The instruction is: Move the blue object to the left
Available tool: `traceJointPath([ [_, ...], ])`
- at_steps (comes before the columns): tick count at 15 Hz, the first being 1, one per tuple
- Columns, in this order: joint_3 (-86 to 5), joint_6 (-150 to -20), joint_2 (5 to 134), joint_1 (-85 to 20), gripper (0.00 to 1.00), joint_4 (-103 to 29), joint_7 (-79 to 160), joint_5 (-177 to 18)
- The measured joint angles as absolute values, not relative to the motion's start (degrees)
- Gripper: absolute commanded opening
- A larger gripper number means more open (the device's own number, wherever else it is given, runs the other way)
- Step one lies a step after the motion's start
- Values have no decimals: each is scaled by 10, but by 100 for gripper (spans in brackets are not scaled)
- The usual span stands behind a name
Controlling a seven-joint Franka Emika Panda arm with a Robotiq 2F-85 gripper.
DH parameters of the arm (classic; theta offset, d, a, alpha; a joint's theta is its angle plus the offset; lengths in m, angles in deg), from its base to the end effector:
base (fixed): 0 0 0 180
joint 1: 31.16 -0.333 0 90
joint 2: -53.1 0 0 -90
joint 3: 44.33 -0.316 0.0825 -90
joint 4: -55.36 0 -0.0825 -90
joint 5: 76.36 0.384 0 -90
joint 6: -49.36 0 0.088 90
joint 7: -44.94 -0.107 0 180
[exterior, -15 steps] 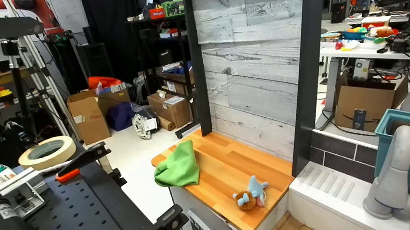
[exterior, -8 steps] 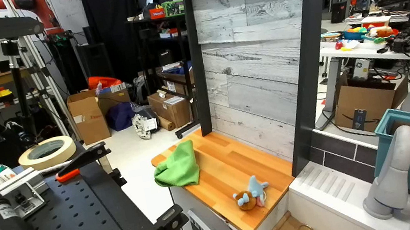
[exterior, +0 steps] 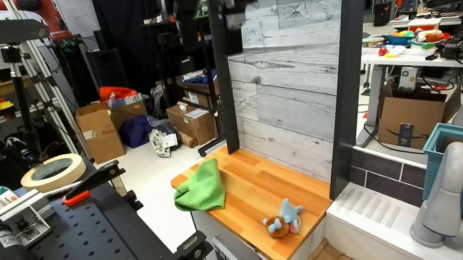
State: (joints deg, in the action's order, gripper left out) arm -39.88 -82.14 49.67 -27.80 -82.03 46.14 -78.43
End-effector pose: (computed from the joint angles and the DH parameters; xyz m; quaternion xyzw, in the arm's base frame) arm 0.4759 -0.0660 0.3354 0.9987 -0.0453 -0.0223 0.0092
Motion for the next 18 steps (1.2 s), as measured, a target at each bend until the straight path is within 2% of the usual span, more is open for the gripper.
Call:
traceJointPath([
  [8,-415,-1037,719,-287,100,-767,451,-784],
  [13,-419,-1080,844,-292,100,-683,446,-784],
  [18,-419,-1079,842,-291,100,-683,446,-784],
])
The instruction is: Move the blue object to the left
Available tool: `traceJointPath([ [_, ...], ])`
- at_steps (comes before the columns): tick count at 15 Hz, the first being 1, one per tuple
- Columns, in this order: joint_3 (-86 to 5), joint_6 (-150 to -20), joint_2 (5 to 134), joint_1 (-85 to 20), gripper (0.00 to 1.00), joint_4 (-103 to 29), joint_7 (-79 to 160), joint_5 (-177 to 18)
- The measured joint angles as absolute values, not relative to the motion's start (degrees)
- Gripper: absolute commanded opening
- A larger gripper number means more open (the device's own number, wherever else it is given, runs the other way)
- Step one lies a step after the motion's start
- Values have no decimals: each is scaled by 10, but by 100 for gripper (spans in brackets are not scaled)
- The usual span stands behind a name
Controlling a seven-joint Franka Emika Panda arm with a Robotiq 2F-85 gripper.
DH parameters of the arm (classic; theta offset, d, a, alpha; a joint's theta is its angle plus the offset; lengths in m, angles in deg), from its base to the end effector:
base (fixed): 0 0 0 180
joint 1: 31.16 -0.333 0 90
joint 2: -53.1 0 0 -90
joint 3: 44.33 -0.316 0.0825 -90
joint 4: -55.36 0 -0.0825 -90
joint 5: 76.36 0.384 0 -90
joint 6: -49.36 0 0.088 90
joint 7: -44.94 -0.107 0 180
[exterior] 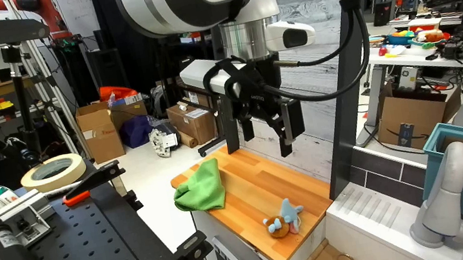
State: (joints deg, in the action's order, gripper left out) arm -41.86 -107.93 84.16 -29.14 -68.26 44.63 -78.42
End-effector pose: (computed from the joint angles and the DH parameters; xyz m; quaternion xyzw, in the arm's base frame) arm 0.5637 -0.0435 0.1467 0.9993 -0.0221 0.0222 0.0192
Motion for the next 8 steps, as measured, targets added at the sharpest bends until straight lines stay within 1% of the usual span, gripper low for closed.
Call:
traceJointPath([
  [8,-409,-1095,853,-294,100,-683,440,-785],
])
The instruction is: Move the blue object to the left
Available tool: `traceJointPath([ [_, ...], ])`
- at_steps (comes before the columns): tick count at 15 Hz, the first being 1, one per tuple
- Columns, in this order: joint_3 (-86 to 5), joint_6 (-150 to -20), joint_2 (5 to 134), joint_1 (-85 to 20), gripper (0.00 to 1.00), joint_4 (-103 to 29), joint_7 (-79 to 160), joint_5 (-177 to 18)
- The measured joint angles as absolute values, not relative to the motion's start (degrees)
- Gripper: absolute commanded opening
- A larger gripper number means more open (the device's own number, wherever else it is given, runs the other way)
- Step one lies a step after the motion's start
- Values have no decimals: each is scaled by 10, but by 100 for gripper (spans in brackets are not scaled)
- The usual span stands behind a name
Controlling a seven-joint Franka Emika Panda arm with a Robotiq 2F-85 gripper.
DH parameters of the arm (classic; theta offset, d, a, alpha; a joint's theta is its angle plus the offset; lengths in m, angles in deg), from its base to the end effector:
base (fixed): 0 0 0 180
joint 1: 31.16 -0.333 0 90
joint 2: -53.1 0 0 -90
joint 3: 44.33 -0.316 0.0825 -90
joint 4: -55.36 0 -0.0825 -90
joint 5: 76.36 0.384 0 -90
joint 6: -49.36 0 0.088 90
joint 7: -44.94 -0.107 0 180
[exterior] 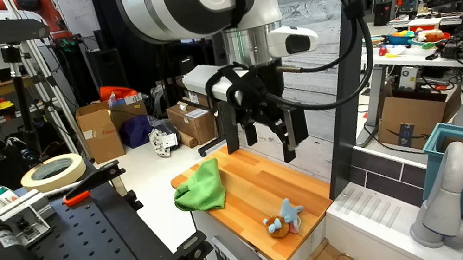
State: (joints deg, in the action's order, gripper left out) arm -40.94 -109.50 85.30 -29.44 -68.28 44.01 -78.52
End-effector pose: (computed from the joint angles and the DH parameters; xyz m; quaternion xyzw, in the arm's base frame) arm 0.5621 -0.0496 0.1381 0.9989 -0.0303 0.0257 0.0238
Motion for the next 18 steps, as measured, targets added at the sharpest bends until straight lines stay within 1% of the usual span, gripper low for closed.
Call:
traceJointPath([
  [4,-402,-1136,901,-297,100,-670,438,-785],
  [12,-402,-1162,1024,-297,100,-584,432,-783],
  [13,-402,-1162,1037,-297,82,-572,430,-783],
  [17,-401,-1161,1086,-298,49,-524,417,-783],
  [18,-401,-1160,1097,-299,42,-514,414,-783],
])
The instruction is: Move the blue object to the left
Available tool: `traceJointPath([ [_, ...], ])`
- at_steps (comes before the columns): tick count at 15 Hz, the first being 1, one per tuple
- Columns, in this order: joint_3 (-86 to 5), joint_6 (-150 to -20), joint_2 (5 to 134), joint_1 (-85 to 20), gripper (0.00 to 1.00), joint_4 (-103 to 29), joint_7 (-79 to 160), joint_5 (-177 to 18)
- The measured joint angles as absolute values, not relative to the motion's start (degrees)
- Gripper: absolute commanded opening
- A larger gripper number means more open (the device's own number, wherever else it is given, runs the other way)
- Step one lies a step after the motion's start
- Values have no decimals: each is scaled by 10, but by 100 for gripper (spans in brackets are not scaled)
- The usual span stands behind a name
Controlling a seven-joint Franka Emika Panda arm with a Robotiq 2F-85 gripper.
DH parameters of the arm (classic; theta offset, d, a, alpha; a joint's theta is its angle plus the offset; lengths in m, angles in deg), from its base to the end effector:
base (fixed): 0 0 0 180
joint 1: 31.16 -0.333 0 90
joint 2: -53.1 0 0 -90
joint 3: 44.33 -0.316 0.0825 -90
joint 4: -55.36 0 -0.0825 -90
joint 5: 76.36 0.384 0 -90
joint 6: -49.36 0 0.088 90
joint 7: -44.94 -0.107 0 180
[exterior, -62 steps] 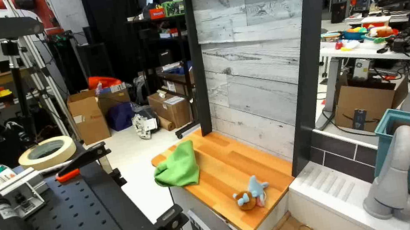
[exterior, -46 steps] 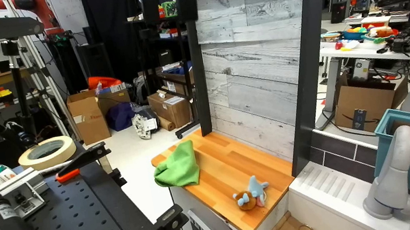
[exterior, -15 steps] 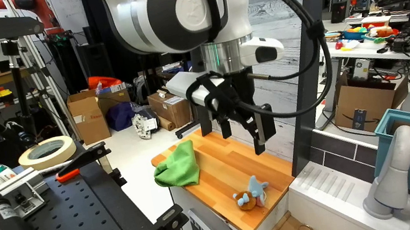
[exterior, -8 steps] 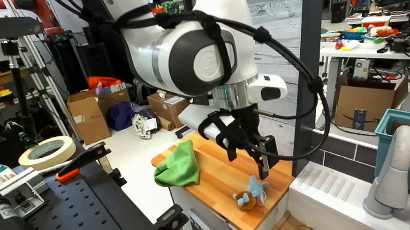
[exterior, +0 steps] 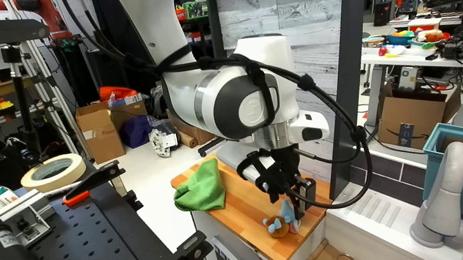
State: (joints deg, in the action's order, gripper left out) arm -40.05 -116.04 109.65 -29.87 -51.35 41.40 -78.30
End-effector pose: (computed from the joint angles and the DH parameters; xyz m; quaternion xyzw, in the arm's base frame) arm 0.5887 -0.0569 -0.0080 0.9981 -0.0458 0.0188 0.0357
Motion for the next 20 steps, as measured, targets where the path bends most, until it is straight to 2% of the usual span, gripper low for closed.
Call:
traceJointPath([
  [3,-400,-1159,1119,-299,19,-488,407,-783],
  [6,-400,-1157,1132,-299,1,-472,405,-783],
  [14,-399,-1153,1135,-338,2,-464,403,-783],
  [20,-403,-1220,1120,-396,2,-464,368,-781],
])
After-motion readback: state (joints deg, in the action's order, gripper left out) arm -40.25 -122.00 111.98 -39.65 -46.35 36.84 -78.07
